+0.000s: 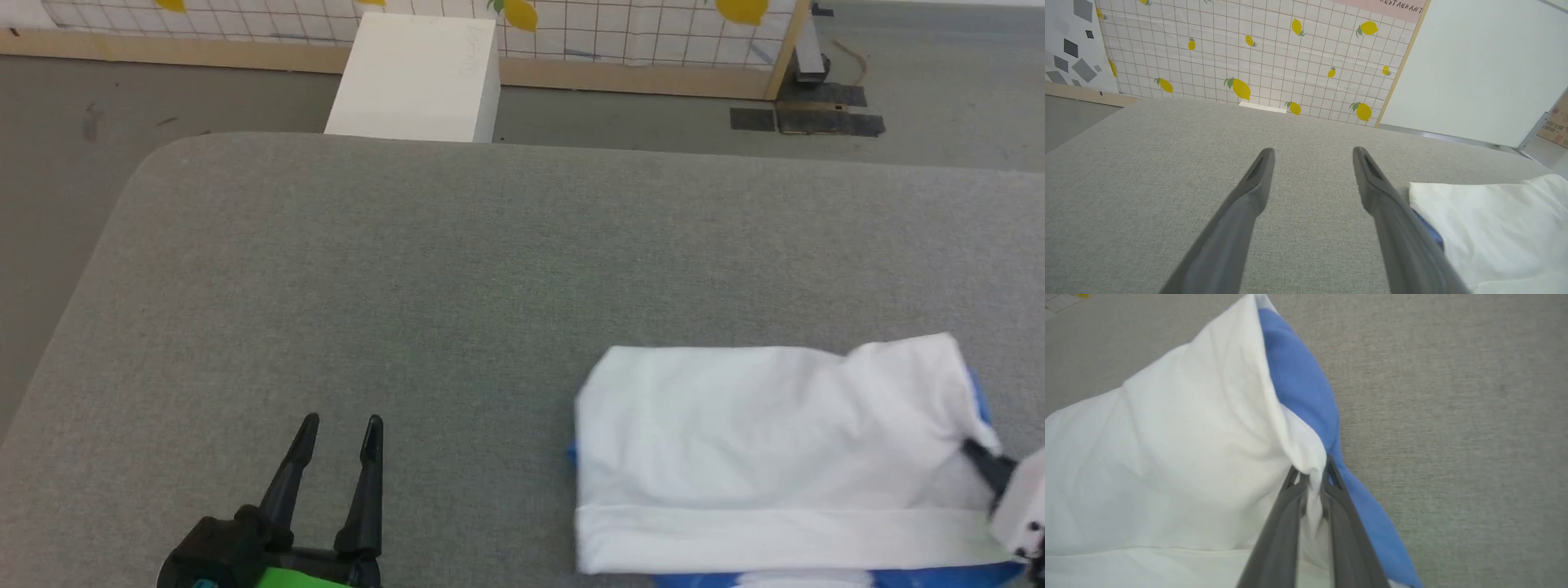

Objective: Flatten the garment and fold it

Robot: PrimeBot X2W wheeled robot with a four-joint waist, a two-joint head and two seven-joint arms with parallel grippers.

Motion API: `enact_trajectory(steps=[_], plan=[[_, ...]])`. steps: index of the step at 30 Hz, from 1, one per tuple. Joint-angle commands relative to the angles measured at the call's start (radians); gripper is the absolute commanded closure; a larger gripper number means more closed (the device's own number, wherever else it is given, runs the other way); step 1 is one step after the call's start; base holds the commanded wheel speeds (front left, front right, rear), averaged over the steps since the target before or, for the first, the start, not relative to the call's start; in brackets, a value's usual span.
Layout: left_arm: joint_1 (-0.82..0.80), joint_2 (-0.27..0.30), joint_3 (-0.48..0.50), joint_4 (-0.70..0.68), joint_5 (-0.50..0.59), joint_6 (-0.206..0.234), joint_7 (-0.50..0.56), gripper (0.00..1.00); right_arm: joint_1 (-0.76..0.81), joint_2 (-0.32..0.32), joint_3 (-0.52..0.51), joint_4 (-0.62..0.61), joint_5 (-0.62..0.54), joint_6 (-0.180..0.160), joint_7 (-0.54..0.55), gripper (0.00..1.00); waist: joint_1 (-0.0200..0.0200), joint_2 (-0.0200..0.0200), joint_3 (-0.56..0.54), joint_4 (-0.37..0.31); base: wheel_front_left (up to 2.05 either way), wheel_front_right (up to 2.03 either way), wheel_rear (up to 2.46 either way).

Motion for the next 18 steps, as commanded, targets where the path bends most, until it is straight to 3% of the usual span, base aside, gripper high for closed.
enact_trajectory(steps=[1, 5, 10, 18], plan=[[0.010, -0.006, 0.003, 0.002, 0.006, -0.005, -0.004, 0.00, -0.018, -0.011, -0.030, 0.004, -0.016, -0.002, -0.007, 1.00, 0.0000, 0.0000, 0.001, -0.009, 0.00, 0.00, 0.00], [0.007, -0.003, 0.003, 0.007, 0.015, -0.009, -0.004, 0.00, -0.013, -0.042, -0.107, 0.007, -0.046, -0.002, 0.004, 1.00, 0.0000, 0.0000, -0.001, -0.022, 0.00, 0.00, 0.00], [0.005, -0.002, 0.000, 0.014, 0.034, -0.008, -0.004, 0.00, -0.022, -0.037, -0.119, -0.019, -0.051, -0.002, 0.012, 1.00, 0.0000, 0.0000, -0.010, -0.033, 0.00, 0.00, 0.00], [-0.010, -0.020, -0.017, 0.031, 0.041, -0.015, -0.004, 0.00, -0.068, 0.026, 0.103, -0.197, 0.010, -0.002, 0.110, 1.00, 0.0000, 0.0000, -0.011, -0.036, 0.00, 0.00, 0.00]])
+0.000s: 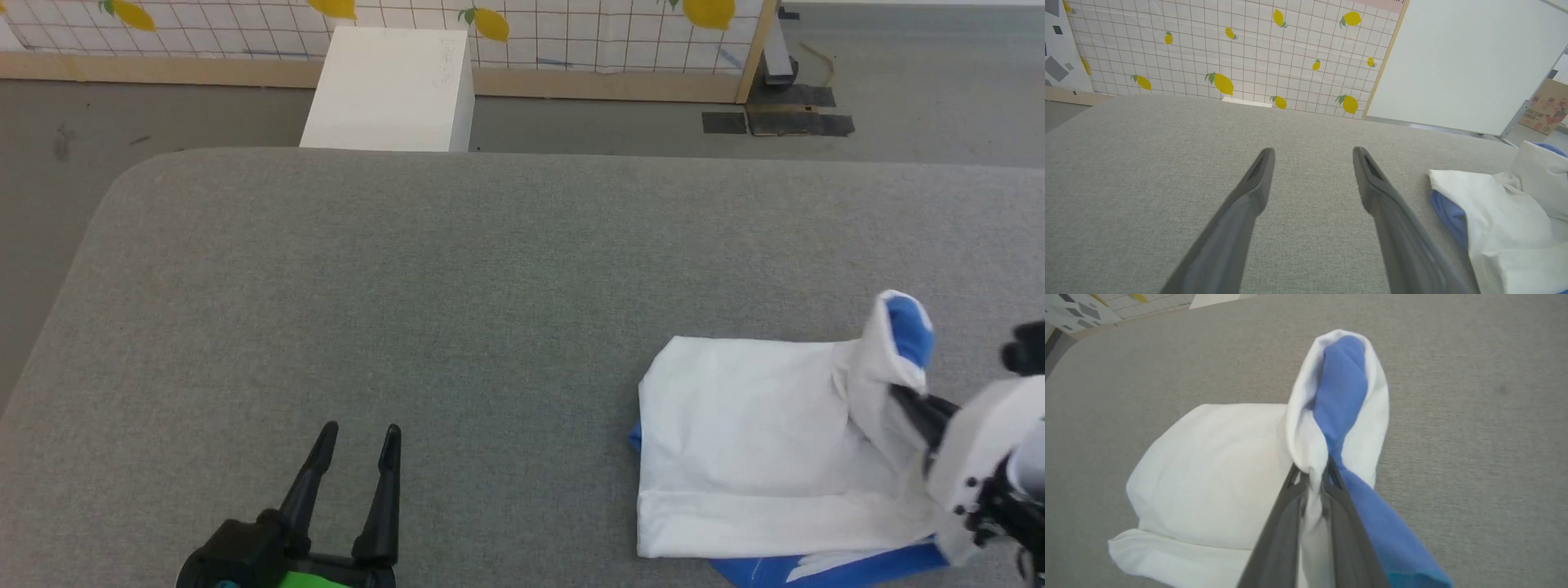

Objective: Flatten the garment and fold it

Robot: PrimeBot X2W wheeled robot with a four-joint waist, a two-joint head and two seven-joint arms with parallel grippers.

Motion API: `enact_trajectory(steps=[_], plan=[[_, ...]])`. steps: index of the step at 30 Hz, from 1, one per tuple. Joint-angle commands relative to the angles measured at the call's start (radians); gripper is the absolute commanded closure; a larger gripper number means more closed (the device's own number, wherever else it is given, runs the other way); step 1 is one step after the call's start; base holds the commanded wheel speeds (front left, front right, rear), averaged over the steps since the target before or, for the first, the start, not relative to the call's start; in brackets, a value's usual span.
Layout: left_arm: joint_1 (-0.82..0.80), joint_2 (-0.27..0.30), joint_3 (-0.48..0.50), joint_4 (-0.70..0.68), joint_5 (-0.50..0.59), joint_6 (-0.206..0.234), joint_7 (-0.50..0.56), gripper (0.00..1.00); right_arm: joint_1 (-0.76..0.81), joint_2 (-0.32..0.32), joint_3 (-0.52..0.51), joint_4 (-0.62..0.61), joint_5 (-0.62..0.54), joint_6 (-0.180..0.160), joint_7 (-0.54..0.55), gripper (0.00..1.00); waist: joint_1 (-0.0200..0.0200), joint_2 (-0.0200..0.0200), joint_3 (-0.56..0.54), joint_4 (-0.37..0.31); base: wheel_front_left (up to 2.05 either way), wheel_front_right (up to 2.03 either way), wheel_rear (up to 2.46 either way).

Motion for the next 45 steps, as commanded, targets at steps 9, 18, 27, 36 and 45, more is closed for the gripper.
enact_trajectory(steps=[9, 18, 27, 36, 45], plan=[[-0.027, -0.019, -0.007, 0.015, 0.016, -0.018, -0.004, 0.00, -0.070, 0.034, 0.229, -0.106, 0.040, -0.001, 0.106, 1.00, 0.0000, 0.0000, 0.011, 0.032, 0.00, 0.00, 0.00], [-0.041, -0.033, -0.011, 0.029, 0.015, -0.029, -0.004, 0.00, -0.112, 0.057, 0.384, -0.047, 0.019, -0.001, 0.146, 1.00, 0.0000, 0.0000, 0.021, 0.071, 0.00, 0.00, 0.00], [-0.055, -0.042, -0.020, 0.050, 0.017, -0.040, -0.004, 0.00, -0.132, 0.094, 0.414, 0.137, -0.079, -0.001, 0.110, 1.00, 0.0000, 0.0000, 0.025, 0.106, 0.00, 0.00, 0.00], [-0.051, -0.045, -0.028, 0.077, 0.011, -0.046, -0.004, 0.00, -0.137, 0.159, 0.395, 0.281, -0.129, -0.001, 0.093, 0.23, 0.0000, 0.0000, -0.015, 0.123, 0.00, 0.00, 0.00], [-0.008, -0.039, -0.025, 0.087, -0.001, -0.046, -0.004, 0.00, -0.151, 0.160, 0.406, 0.135, 0.007, -0.001, 0.170, 0.00, 0.0000, 0.0000, -0.075, 0.082, 0.00, 0.00, 0.00]])
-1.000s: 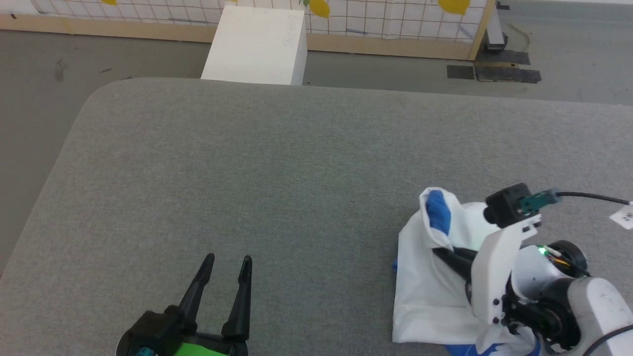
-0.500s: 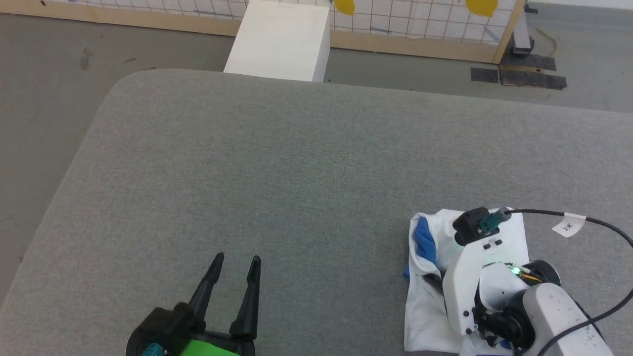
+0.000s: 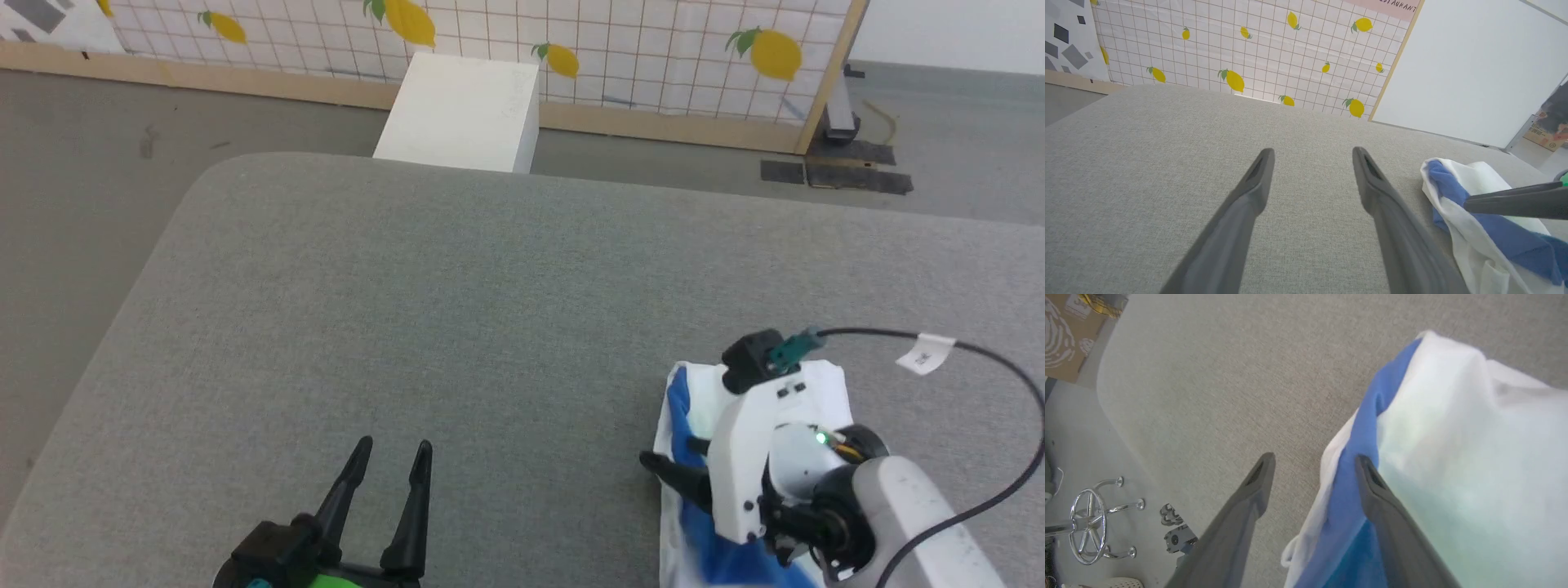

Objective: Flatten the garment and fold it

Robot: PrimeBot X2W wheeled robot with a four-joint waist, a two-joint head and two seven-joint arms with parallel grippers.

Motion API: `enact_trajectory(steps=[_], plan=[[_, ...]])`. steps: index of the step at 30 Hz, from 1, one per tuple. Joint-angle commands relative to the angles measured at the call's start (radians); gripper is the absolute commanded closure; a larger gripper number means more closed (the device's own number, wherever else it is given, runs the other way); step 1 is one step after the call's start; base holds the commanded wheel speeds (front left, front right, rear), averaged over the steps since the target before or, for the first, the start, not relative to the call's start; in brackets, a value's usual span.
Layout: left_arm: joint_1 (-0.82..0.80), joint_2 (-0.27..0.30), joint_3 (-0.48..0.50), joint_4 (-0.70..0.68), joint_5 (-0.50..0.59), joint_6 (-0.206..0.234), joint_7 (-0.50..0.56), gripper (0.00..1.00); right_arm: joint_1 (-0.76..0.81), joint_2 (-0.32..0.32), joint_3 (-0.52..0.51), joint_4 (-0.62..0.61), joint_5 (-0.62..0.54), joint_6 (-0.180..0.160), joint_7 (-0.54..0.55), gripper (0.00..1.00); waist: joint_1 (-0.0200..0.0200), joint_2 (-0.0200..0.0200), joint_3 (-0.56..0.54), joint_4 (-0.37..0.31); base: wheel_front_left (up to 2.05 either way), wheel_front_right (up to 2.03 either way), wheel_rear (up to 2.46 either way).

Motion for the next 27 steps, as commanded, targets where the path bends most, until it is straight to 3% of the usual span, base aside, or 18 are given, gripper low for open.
enact_trajectory(steps=[1, 6, 13, 17, 27], plan=[[0.014, 0.002, 0.001, 0.001, 0.001, -0.002, -0.004, 0.00, -0.010, -0.010, -0.011, -0.046, 0.027, -0.001, 0.013, 0.00, 0.0000, 0.0000, -0.021, -0.025, 0.00, 0.00, 0.00], [0.024, 0.008, 0.005, -0.013, 0.001, 0.002, -0.004, 0.00, 0.027, -0.035, -0.136, -0.231, 0.070, -0.001, -0.001, 0.00, 0.0000, 0.0000, -0.029, -0.058, 0.00, 0.00, 0.00], [0.029, 0.012, 0.020, -0.045, 0.012, 0.011, -0.004, 0.00, 0.153, -0.054, -0.329, -0.380, -0.012, -0.001, -0.110, 0.00, 0.0000, 0.0000, -0.008, -0.101, 0.00, 0.00, 0.00], [0.018, 0.010, 0.020, -0.054, 0.016, 0.011, -0.004, 0.00, 0.243, -0.057, -0.354, -0.375, -0.065, -0.001, -0.159, 0.00, 0.0000, 0.0000, 0.032, -0.122, 0.00, 0.00, 0.00], [-0.024, 0.018, 0.011, -0.045, 0.020, 0.004, -0.004, 0.00, 0.222, -0.045, -0.351, -0.234, -0.064, -0.001, -0.146, 0.00, 0.0000, 0.0000, 0.086, -0.077, 0.00, 0.00, 0.00]])
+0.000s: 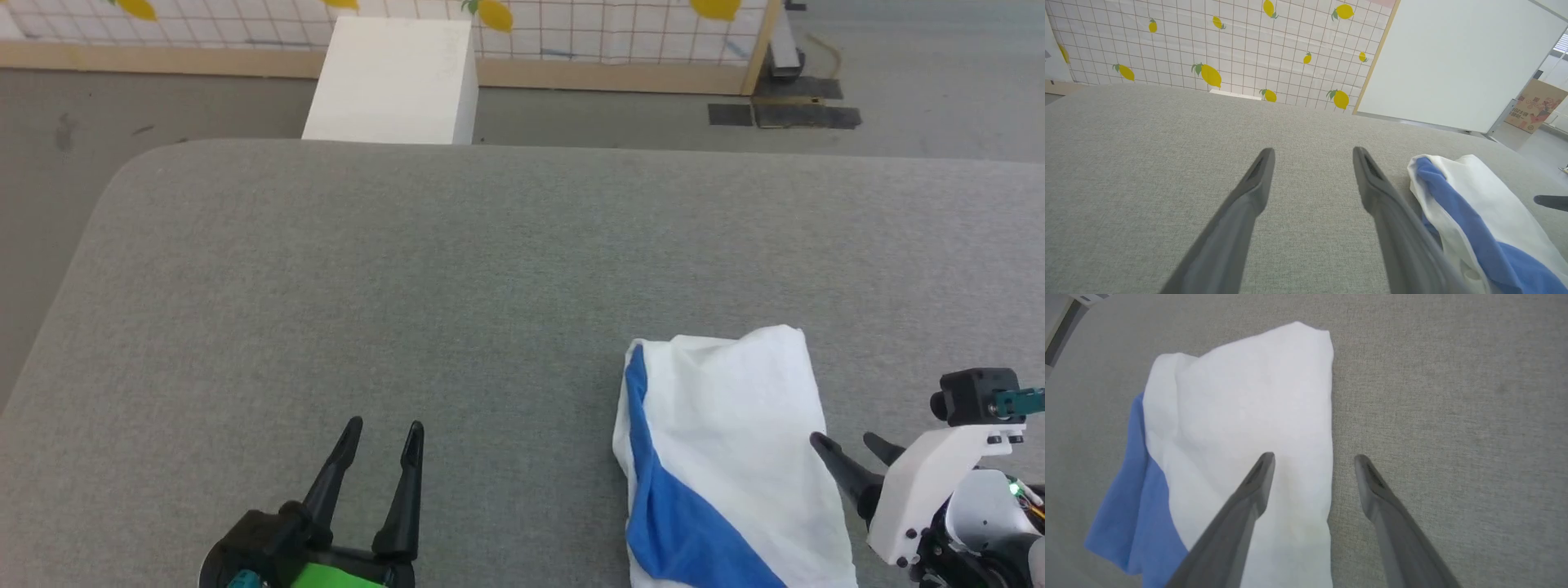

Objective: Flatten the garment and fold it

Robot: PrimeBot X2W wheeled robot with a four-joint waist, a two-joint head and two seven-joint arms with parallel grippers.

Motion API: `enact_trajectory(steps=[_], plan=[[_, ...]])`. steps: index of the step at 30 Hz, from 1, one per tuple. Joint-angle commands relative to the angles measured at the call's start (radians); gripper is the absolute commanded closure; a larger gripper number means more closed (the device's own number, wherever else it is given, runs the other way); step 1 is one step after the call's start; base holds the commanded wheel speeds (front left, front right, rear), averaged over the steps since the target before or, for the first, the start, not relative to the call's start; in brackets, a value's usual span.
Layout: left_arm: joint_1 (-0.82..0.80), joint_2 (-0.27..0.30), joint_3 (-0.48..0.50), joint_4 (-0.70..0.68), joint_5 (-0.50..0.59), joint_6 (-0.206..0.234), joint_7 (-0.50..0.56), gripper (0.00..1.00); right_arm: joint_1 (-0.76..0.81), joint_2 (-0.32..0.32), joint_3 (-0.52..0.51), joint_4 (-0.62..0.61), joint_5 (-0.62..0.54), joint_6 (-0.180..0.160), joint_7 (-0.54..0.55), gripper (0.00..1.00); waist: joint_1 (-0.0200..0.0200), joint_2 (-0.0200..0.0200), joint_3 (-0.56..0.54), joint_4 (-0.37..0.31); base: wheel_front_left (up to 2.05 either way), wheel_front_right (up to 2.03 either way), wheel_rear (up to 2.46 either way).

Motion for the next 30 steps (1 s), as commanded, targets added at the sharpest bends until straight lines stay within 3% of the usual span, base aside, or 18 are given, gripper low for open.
enact_trajectory(steps=[1, 16, 17, 18, 19, 30], plan=[[-0.019, 0.008, 0.000, 0.002, 0.015, -0.005, -0.004, 0.00, -0.017, 0.001, -0.006, 0.016, 0.005, -0.001, 0.006, 0.00, 0.0000, 0.0000, 0.020, 0.023, 0.00, 0.00, 0.00], [-0.052, 0.012, -0.010, 0.009, 0.006, -0.011, -0.004, 0.00, -0.089, -0.009, 0.007, 0.182, 0.036, -0.001, 0.098, 0.00, 0.0000, 0.0000, 0.075, 0.073, 0.00, 0.00, 0.00], [-0.055, 0.013, -0.011, 0.010, 0.006, -0.011, -0.004, 0.00, -0.093, -0.009, 0.009, 0.188, 0.035, -0.001, 0.100, 0.20, 0.0000, 0.0000, 0.077, 0.073, 0.00, 0.00, 0.00], [-0.058, 0.014, -0.012, 0.012, 0.005, -0.012, -0.004, 0.00, -0.099, -0.006, 0.006, 0.195, 0.032, -0.001, 0.099, 0.67, 0.0000, 0.0000, 0.078, 0.073, 0.00, 0.00, 0.00], [-0.060, 0.014, -0.013, 0.013, 0.004, -0.012, -0.004, 0.00, -0.104, -0.005, 0.006, 0.199, 0.028, -0.001, 0.098, 1.00, 0.0000, 0.0000, 0.078, 0.073, 0.00, 0.00, 0.00], [-0.056, 0.015, -0.017, 0.022, 0.005, -0.012, -0.004, 0.00, -0.123, -0.018, 0.032, 0.209, 0.014, -0.001, 0.022, 1.00, 0.0000, 0.0000, 0.032, 0.046, 0.00, 0.00, 0.00]])
